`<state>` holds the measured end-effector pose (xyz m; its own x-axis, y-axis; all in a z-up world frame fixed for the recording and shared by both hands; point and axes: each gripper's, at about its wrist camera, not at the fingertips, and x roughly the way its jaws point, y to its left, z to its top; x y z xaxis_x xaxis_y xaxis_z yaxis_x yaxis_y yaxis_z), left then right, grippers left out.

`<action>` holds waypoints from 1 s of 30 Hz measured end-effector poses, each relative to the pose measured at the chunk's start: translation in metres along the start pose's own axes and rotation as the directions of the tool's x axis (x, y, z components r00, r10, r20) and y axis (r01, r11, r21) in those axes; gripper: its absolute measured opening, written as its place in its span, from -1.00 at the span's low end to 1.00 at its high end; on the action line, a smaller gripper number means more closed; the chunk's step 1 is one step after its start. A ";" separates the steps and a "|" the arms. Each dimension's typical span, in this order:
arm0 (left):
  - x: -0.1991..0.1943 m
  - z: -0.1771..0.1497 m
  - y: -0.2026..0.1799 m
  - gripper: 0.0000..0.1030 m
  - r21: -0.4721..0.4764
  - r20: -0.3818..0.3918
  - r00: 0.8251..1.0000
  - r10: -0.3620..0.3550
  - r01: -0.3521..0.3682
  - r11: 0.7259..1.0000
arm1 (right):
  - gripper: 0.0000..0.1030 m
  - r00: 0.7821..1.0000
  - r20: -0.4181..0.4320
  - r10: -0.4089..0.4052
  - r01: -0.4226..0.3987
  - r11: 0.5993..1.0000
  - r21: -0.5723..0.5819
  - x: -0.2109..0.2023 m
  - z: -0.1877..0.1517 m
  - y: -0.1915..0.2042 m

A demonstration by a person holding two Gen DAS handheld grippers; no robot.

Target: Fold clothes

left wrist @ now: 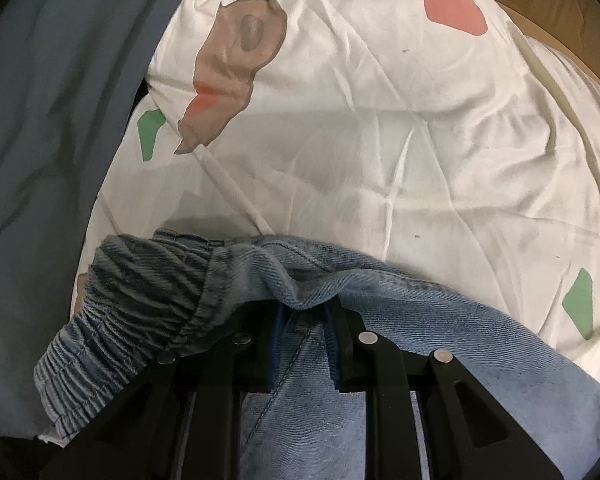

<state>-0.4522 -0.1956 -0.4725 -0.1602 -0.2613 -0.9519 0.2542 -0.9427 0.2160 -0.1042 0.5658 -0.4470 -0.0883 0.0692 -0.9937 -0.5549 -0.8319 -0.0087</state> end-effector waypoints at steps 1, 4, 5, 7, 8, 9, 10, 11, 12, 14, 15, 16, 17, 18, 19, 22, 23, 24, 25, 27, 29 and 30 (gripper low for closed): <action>0.000 0.000 0.000 -0.61 0.001 -0.001 1.000 -0.003 0.003 1.000 | -0.69 1.000 -0.008 0.001 -0.001 1.000 0.004 0.003 0.001 0.001; -0.001 -0.001 0.000 -0.61 0.012 -0.012 1.000 -0.012 0.012 1.000 | -0.68 1.000 -0.024 -0.003 0.003 1.000 0.016 0.006 0.005 0.003; -0.002 -0.001 0.000 -0.61 0.018 -0.015 1.000 -0.014 0.015 1.000 | -0.68 1.000 -0.027 -0.003 0.004 1.000 0.023 0.004 0.005 0.004; -0.004 -0.002 -0.001 -0.61 0.027 -0.022 1.000 -0.017 0.017 0.999 | -0.64 1.000 -0.025 -0.001 0.002 0.999 0.037 -0.002 0.005 0.003; -0.005 -0.003 -0.002 -0.61 0.030 -0.026 1.000 -0.015 0.015 0.999 | -0.61 1.000 -0.021 0.000 0.001 0.999 0.044 -0.006 0.004 0.003; -0.007 -0.004 -0.002 -0.61 0.031 -0.028 1.000 -0.011 0.012 0.999 | -0.57 1.000 -0.015 -0.001 0.002 0.999 0.049 -0.010 0.003 0.003; -0.012 -0.005 -0.003 -0.62 0.032 -0.030 1.000 -0.007 0.008 0.999 | -0.54 1.000 -0.008 0.005 -0.004 0.998 0.057 -0.015 0.002 0.002; -0.017 -0.007 -0.004 -0.62 0.038 -0.029 1.000 -0.002 0.003 0.999 | -0.53 1.000 -0.001 0.018 -0.018 0.998 0.067 -0.021 -0.001 0.002; -0.022 -0.010 -0.005 -0.62 0.047 -0.027 1.000 0.003 -0.002 0.999 | -0.53 0.999 0.007 0.031 -0.032 0.997 0.077 -0.027 -0.003 0.002; -0.034 -0.016 -0.005 -0.62 0.059 -0.018 1.000 0.008 -0.007 0.998 | -0.53 0.998 0.033 0.045 -0.047 0.996 0.077 -0.041 -0.008 0.005; -0.041 -0.019 -0.004 -0.61 0.059 -0.010 1.000 0.006 -0.005 0.998 | -0.53 0.997 0.051 0.053 -0.057 0.996 0.068 -0.048 -0.011 0.008; -0.048 -0.023 -0.004 -0.61 0.060 -0.001 1.000 0.003 -0.003 0.998 | -0.53 0.995 0.070 0.071 -0.075 0.996 0.056 -0.055 -0.014 0.012; -0.054 -0.026 -0.003 -0.61 0.061 0.008 1.000 0.001 -0.001 0.998 | -0.53 0.993 0.084 0.088 -0.092 0.995 0.040 -0.061 -0.017 0.016; -0.060 -0.029 -0.002 -0.61 0.058 0.016 1.000 0.000 -0.001 0.998 | -0.53 0.991 0.092 0.098 -0.100 0.995 0.020 -0.066 -0.019 0.022; -0.067 -0.034 -0.002 -0.61 0.058 0.027 1.000 -0.007 0.005 0.998 | -0.53 0.990 0.096 0.103 -0.103 0.995 -0.003 -0.069 -0.022 0.028; -0.086 -0.046 -0.008 -0.61 0.073 0.048 0.998 -0.035 0.032 0.997 | -0.53 0.989 0.096 0.112 -0.106 0.992 -0.070 -0.070 -0.036 0.044; -0.089 -0.045 -0.008 -0.61 0.079 0.051 0.998 -0.044 0.040 0.996 | -0.53 0.989 0.095 0.114 -0.106 0.991 -0.087 -0.069 -0.043 0.050; -0.094 -0.050 -0.008 -0.60 0.084 0.054 0.997 -0.056 0.051 0.995 | -0.53 0.989 0.093 0.116 -0.106 0.989 -0.101 -0.066 -0.050 0.049; -0.098 -0.057 -0.009 -0.60 0.088 0.058 0.996 -0.069 0.064 0.994 | -0.53 0.989 0.091 0.117 -0.107 0.988 -0.112 -0.061 -0.053 0.044; -0.102 -0.061 -0.013 -0.60 0.100 0.064 0.994 -0.091 0.084 0.991 | -0.53 0.989 0.086 0.122 -0.110 0.985 -0.132 -0.057 -0.054 0.048; -0.104 -0.063 -0.025 -0.60 0.129 0.068 0.989 -0.129 0.120 0.984 | -0.53 0.988 0.084 0.131 -0.117 0.981 -0.157 -0.055 -0.058 0.054; -0.108 -0.068 -0.033 -0.60 0.141 0.066 0.987 -0.146 0.135 0.981 | -0.52 0.987 0.077 0.139 -0.125 0.978 -0.165 -0.053 -0.059 0.059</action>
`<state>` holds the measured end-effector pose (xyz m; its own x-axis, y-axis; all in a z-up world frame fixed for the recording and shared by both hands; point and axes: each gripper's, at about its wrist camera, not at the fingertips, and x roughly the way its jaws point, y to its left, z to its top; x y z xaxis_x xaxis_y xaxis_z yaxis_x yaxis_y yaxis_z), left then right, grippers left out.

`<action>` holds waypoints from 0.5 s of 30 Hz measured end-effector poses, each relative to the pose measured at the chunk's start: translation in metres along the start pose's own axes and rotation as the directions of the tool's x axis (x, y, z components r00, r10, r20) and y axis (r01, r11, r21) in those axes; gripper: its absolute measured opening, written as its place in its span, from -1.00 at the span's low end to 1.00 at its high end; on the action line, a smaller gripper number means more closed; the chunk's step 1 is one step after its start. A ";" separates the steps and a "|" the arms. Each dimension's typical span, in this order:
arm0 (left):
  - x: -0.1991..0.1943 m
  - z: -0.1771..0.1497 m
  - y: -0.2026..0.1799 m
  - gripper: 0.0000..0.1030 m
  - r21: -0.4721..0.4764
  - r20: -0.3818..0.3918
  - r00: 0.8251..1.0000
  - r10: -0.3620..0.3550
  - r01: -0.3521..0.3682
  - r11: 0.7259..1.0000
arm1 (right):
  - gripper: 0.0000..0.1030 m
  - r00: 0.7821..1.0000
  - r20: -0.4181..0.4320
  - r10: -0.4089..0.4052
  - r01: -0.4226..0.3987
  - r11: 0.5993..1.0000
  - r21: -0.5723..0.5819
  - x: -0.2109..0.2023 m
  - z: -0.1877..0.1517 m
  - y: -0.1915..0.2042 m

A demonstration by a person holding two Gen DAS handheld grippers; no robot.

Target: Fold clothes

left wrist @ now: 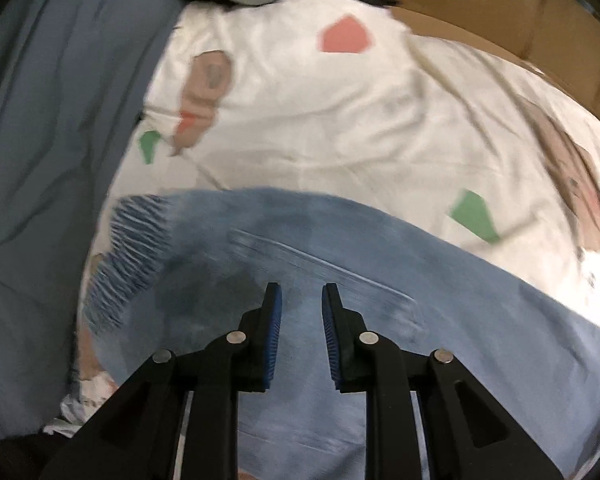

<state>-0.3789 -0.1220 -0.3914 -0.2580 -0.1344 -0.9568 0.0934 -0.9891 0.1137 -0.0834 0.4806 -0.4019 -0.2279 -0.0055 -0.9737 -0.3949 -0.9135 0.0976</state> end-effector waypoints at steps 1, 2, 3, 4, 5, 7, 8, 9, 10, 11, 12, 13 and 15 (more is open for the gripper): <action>0.000 -0.004 -0.010 -0.60 0.023 -0.004 1.000 -0.014 0.014 1.000 | -0.52 1.000 -0.010 0.011 -0.011 1.000 -0.009 0.003 -0.001 0.006; 0.003 -0.009 -0.020 -0.60 0.051 -0.009 1.000 -0.029 0.029 0.998 | -0.52 1.000 -0.021 0.021 -0.022 1.000 -0.021 0.008 -0.003 0.013; 0.004 -0.016 -0.036 -0.60 0.085 -0.021 0.999 -0.041 0.043 0.995 | -0.52 0.999 -0.031 0.030 -0.031 0.999 -0.035 0.012 -0.005 0.021; 0.004 -0.023 -0.049 -0.60 0.108 -0.033 0.998 -0.062 0.066 0.992 | -0.52 0.999 -0.039 0.036 -0.038 0.998 -0.048 0.014 -0.008 0.027; 0.004 -0.028 -0.061 -0.60 0.125 -0.044 0.995 -0.088 0.092 0.988 | -0.52 0.998 -0.050 0.043 -0.046 0.997 -0.063 0.017 -0.011 0.033; 0.001 -0.041 -0.089 -0.60 0.169 -0.053 0.991 -0.125 0.133 0.977 | -0.50 0.996 -0.077 0.053 -0.060 0.994 -0.097 0.025 -0.020 0.043; -0.001 -0.047 -0.103 -0.60 0.189 -0.055 0.986 -0.156 0.164 0.968 | -0.49 0.995 -0.089 0.053 -0.063 0.992 -0.112 0.030 -0.024 0.048; -0.004 -0.054 -0.117 -0.60 0.209 -0.057 0.980 -0.193 0.200 0.957 | -0.48 0.994 -0.096 0.054 -0.066 0.989 -0.130 0.033 -0.027 0.052; -0.007 -0.060 -0.131 -0.60 0.229 -0.060 0.972 -0.229 0.237 0.944 | -0.46 0.993 -0.101 0.055 -0.070 0.986 -0.151 0.035 -0.031 0.057; -0.011 -0.067 -0.145 -0.60 0.248 -0.063 0.962 -0.265 0.272 0.930 | -0.44 0.993 -0.103 0.053 -0.070 0.982 -0.174 0.038 -0.034 0.061; -0.012 -0.073 -0.158 -0.60 0.269 -0.067 0.953 -0.296 0.303 0.914 | -0.41 0.993 -0.104 0.048 -0.068 0.978 -0.198 0.040 -0.036 0.065; -0.013 -0.079 -0.169 -0.60 0.291 -0.073 0.943 -0.324 0.330 0.898 | -0.41 0.993 -0.108 0.043 -0.066 0.973 -0.220 0.043 -0.039 0.069; -0.014 -0.091 -0.193 -0.60 0.343 -0.089 0.927 -0.365 0.373 0.862 | -0.41 0.992 -0.122 0.035 -0.065 0.965 -0.254 0.049 -0.047 0.075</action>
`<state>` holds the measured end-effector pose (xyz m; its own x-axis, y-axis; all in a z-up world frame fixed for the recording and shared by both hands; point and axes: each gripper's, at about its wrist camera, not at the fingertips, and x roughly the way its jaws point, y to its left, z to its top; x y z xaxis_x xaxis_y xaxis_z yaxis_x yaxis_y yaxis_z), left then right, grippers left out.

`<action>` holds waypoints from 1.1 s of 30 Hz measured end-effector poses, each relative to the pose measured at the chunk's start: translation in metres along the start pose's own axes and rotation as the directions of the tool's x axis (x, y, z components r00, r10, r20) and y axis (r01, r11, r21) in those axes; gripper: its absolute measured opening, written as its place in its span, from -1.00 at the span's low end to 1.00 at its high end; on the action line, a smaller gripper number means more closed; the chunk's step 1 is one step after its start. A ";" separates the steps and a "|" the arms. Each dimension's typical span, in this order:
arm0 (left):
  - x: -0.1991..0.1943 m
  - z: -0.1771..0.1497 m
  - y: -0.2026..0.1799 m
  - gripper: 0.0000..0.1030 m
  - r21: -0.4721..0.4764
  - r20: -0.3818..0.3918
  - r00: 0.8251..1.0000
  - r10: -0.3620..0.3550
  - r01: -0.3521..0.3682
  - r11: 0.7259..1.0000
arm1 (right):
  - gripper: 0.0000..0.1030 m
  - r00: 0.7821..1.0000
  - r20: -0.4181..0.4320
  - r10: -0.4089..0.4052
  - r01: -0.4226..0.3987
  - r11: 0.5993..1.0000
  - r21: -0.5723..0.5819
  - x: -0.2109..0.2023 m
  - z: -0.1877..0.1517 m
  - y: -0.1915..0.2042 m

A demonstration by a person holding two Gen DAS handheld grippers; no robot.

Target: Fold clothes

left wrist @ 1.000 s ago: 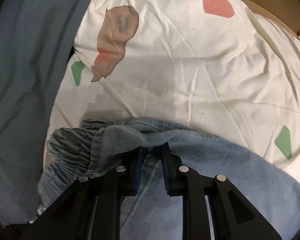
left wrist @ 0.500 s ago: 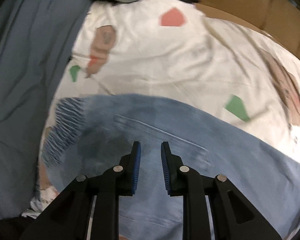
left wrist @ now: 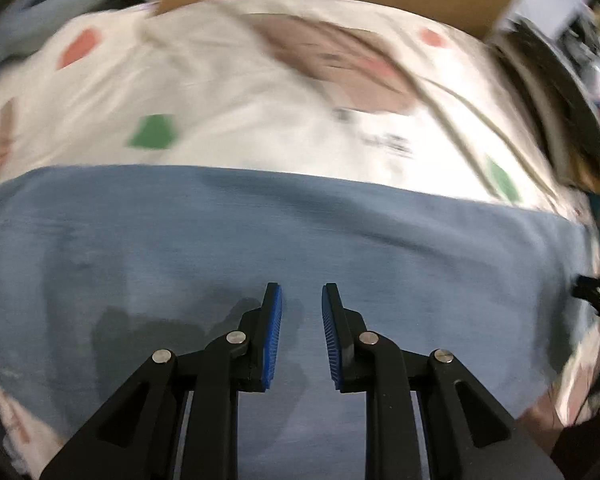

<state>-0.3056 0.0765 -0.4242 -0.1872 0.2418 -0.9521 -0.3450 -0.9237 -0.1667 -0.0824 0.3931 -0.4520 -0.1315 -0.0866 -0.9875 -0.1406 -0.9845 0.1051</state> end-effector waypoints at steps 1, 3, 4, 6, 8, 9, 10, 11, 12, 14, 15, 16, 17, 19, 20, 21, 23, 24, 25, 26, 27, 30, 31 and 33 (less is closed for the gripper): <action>0.004 -0.002 -0.014 -0.60 0.038 -0.009 1.000 -0.012 0.012 0.999 | -0.41 1.000 -0.005 -0.001 0.001 1.000 -0.013 0.002 -0.003 0.003; 0.011 -0.007 -0.038 -0.60 0.107 -0.027 0.999 -0.036 0.038 0.994 | -0.40 1.000 0.002 -0.009 0.009 1.000 -0.029 0.001 -0.009 0.004; 0.014 -0.009 -0.049 -0.60 0.135 -0.034 0.998 -0.048 0.052 0.990 | -0.40 1.000 0.009 -0.025 0.026 0.999 -0.038 0.000 -0.013 0.003; 0.021 -0.014 -0.069 -0.60 0.187 -0.052 0.996 -0.071 0.080 0.979 | -0.40 0.999 0.016 -0.048 0.048 0.998 -0.038 -0.001 -0.019 0.000; 0.029 -0.018 -0.085 -0.60 0.228 -0.067 0.994 -0.088 0.101 0.969 | -0.40 0.999 0.014 -0.051 0.052 0.998 -0.026 0.001 -0.026 -0.004; 0.031 -0.021 -0.092 -0.60 0.242 -0.062 0.994 -0.089 0.102 0.965 | -0.40 0.998 0.013 -0.055 0.055 0.998 -0.025 0.003 -0.030 -0.005; 0.033 -0.022 -0.103 -0.60 0.256 -0.054 0.994 -0.097 0.108 0.961 | -0.40 0.998 0.014 -0.059 0.059 0.998 -0.026 0.004 -0.032 -0.004; 0.034 -0.024 -0.111 -0.60 0.271 -0.048 0.993 -0.104 0.113 0.956 | -0.39 0.998 0.017 -0.064 0.064 0.998 -0.028 0.007 -0.034 -0.004; 0.036 -0.025 -0.121 -0.60 0.299 -0.039 0.995 -0.093 0.101 0.949 | -0.38 0.997 0.019 -0.068 0.069 0.997 -0.033 0.009 -0.035 -0.003; 0.041 -0.027 -0.141 -0.60 0.359 -0.022 0.998 -0.054 0.058 0.931 | -0.38 0.997 0.021 -0.078 0.079 0.995 -0.054 0.014 -0.033 0.001; 0.045 -0.027 -0.147 -0.60 0.372 -0.015 0.999 -0.035 0.038 0.927 | -0.38 0.997 0.025 -0.078 0.080 0.995 -0.059 0.016 -0.032 0.001; 0.047 -0.026 -0.150 -0.59 0.376 -0.010 1.000 -0.029 0.030 0.926 | -0.38 0.997 0.030 -0.075 0.076 0.996 -0.054 0.016 -0.031 0.001; 0.049 -0.024 -0.152 -0.59 0.378 -0.006 1.000 -0.028 0.028 0.926 | -0.38 0.997 0.035 -0.073 0.074 0.996 -0.049 0.017 -0.029 0.001; 0.052 -0.020 -0.155 -0.59 0.385 0.004 1.000 -0.028 0.024 0.922 | -0.37 0.996 0.047 -0.073 0.075 0.996 -0.050 0.017 -0.027 0.002; 0.053 -0.017 -0.157 -0.59 0.395 0.011 0.999 -0.032 0.025 0.919 | -0.37 0.996 0.056 -0.075 0.078 0.996 -0.053 0.018 -0.026 0.003; 0.054 -0.015 -0.158 -0.59 0.403 0.016 0.999 -0.033 0.024 0.915 | -0.37 0.995 0.064 -0.077 0.080 0.995 -0.056 0.018 -0.024 0.004; 0.055 -0.007 -0.162 -0.59 0.413 0.025 0.999 -0.034 0.021 0.910 | -0.36 0.993 0.086 -0.076 0.081 0.995 -0.057 0.018 -0.021 0.005; 0.056 -0.002 -0.163 -0.59 0.410 0.026 0.999 -0.039 0.024 0.912 | -0.36 0.992 0.099 -0.073 0.078 0.995 -0.054 0.018 -0.019 0.005; 0.058 0.003 -0.164 -0.59 0.403 0.025 0.999 -0.044 0.030 0.914 | -0.36 0.992 0.108 -0.068 0.073 0.996 -0.048 0.017 -0.016 0.005; 0.059 0.009 -0.165 -0.59 0.396 0.025 0.998 -0.051 0.037 0.917 | -0.36 0.991 0.116 -0.064 0.069 0.997 -0.041 0.017 -0.013 0.004; 0.061 0.013 -0.165 -0.59 0.393 0.024 0.998 -0.054 0.040 0.919 | -0.36 0.991 0.122 -0.062 0.067 0.997 -0.035 0.017 -0.011 0.004; 0.064 0.024 -0.169 -0.59 0.396 0.024 0.998 -0.057 0.043 0.917 | -0.36 0.989 0.139 -0.056 0.059 0.998 -0.023 0.017 -0.002 0.003; 0.066 0.028 -0.170 -0.59 0.396 0.022 0.998 -0.058 0.044 0.917 | -0.35 0.988 0.144 -0.052 0.056 0.998 -0.020 0.017 0.001 0.003; 0.068 0.036 -0.170 -0.59 0.384 0.020 0.998 -0.065 0.053 0.922 | -0.36 0.987 0.156 -0.044 0.045 0.999 -0.008 0.017 0.007 0.001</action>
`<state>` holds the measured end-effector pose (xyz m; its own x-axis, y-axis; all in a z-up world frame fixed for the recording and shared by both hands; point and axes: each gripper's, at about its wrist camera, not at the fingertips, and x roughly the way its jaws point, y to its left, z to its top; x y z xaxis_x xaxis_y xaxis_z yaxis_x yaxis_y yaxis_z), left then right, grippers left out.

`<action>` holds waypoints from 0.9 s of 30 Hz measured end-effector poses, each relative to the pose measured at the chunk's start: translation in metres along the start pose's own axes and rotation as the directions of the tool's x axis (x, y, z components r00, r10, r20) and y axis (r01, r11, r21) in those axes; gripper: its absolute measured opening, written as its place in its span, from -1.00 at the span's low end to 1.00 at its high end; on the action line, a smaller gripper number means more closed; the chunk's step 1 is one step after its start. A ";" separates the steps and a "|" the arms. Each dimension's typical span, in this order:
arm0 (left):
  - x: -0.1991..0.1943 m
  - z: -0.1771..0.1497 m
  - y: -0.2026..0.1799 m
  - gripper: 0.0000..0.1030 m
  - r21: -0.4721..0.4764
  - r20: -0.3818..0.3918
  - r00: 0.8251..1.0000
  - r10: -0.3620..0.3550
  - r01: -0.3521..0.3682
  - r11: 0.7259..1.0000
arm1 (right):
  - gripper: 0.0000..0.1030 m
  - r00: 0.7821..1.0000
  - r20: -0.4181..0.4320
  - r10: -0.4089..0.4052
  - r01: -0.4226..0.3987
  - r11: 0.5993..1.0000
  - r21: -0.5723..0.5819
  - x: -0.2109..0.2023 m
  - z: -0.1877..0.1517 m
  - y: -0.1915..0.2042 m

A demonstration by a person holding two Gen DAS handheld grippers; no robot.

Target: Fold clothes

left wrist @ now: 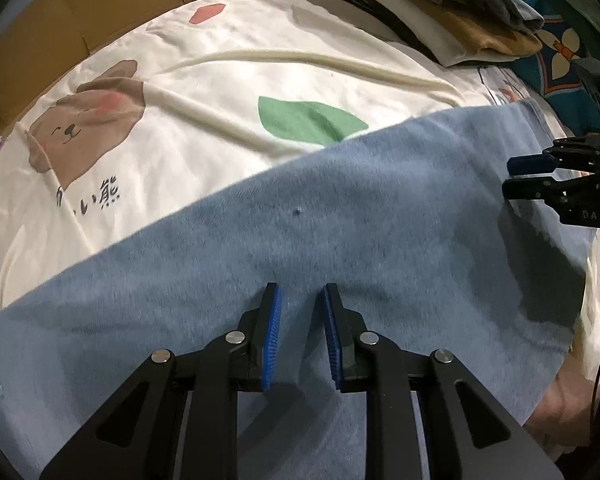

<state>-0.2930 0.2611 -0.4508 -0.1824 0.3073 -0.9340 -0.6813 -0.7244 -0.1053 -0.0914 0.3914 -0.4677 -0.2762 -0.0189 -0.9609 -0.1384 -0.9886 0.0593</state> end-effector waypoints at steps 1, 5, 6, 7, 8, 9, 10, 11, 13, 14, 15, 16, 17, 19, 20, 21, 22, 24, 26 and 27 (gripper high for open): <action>0.001 0.003 0.001 -0.59 -0.008 -0.001 1.000 -0.004 0.004 1.000 | -0.35 1.000 0.009 0.005 -0.005 1.000 0.011 0.001 0.004 -0.001; 0.005 0.018 0.009 -0.59 -0.070 -0.020 1.000 -0.024 0.022 0.997 | -0.33 0.999 0.035 0.019 -0.021 0.999 0.050 0.004 0.020 -0.006; 0.005 0.021 0.013 -0.59 -0.085 -0.024 0.999 -0.028 0.025 0.996 | -0.33 0.999 0.041 0.022 -0.024 0.998 0.056 0.005 0.022 -0.007; 0.004 0.023 0.017 -0.59 -0.097 -0.027 0.999 -0.030 0.027 0.995 | -0.33 0.999 0.045 0.025 -0.027 0.998 0.062 0.005 0.024 -0.008; 0.004 0.027 0.019 -0.59 -0.096 -0.025 0.999 -0.027 0.024 0.995 | -0.33 0.998 0.047 0.029 -0.032 0.997 0.069 0.005 0.025 -0.009; 0.004 0.030 0.019 -0.59 -0.088 -0.021 1.000 -0.021 0.019 0.996 | -0.33 0.998 0.049 0.033 -0.037 0.996 0.076 0.005 0.027 -0.010; 0.005 0.032 0.019 -0.59 -0.080 -0.018 1.000 -0.016 0.014 0.997 | -0.33 0.998 0.050 0.037 -0.041 0.996 0.083 0.004 0.028 -0.012; 0.006 0.035 0.019 -0.59 -0.076 -0.015 1.000 -0.012 0.011 0.997 | -0.33 0.998 0.050 0.039 -0.044 0.995 0.089 0.005 0.030 -0.013; 0.007 0.041 0.021 -0.59 -0.080 -0.015 1.000 -0.008 0.006 0.997 | -0.33 0.998 0.049 0.037 -0.041 0.995 0.096 0.005 0.034 -0.014; 0.008 0.044 0.022 -0.59 -0.084 -0.016 1.000 -0.007 0.005 0.996 | -0.33 0.998 0.047 0.033 -0.038 0.994 0.099 0.005 0.036 -0.014; 0.008 0.048 0.023 -0.59 -0.087 -0.019 1.000 -0.006 0.005 0.996 | -0.33 0.999 0.046 0.029 -0.034 0.994 0.103 0.005 0.037 -0.013; 0.009 0.052 0.025 -0.59 -0.090 -0.021 1.000 -0.006 0.004 0.996 | -0.33 0.999 0.046 0.025 -0.030 0.994 0.107 0.005 0.038 -0.013; 0.010 0.055 0.026 -0.59 -0.094 -0.023 1.000 -0.006 0.004 0.996 | -0.33 0.999 0.045 0.022 -0.026 0.994 0.109 0.006 0.042 -0.013; 0.012 0.062 0.030 -0.59 -0.098 -0.029 1.000 -0.010 0.007 0.995 | -0.33 0.999 0.049 0.013 -0.018 0.994 0.107 0.007 0.047 -0.007; 0.008 0.053 0.031 -0.59 -0.099 -0.032 0.999 -0.012 0.009 0.995 | -0.33 0.999 0.052 0.010 -0.015 0.994 0.104 0.007 0.049 -0.003; 0.006 0.050 0.033 -0.59 -0.099 -0.033 0.999 -0.014 0.010 0.995 | -0.32 0.998 0.055 0.009 -0.015 0.995 0.101 0.007 0.053 -0.001; 0.006 0.052 0.034 -0.59 -0.098 -0.035 0.999 -0.015 0.011 0.995 | -0.32 0.998 0.057 0.011 -0.017 0.995 0.100 0.006 0.055 0.000; 0.006 0.053 0.035 -0.59 -0.092 -0.034 0.999 -0.014 0.011 0.996 | -0.32 0.998 0.065 0.026 -0.032 0.994 0.103 -0.002 0.049 -0.005; 0.006 0.054 0.037 -0.59 -0.098 -0.029 0.999 -0.020 0.017 0.995 | -0.32 0.995 0.088 0.044 -0.051 0.995 0.083 -0.009 0.051 0.000; 0.004 0.053 0.040 -0.59 -0.100 -0.029 0.999 -0.023 0.019 0.995 | -0.32 0.994 0.093 0.048 -0.055 0.996 0.071 -0.010 0.053 0.006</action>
<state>-0.3583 0.2661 -0.4410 -0.1464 0.3055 -0.9409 -0.6102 -0.7765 -0.1572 -0.1401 0.3940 -0.4438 -0.3701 -0.0523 -0.9275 -0.1907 -0.9729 0.1310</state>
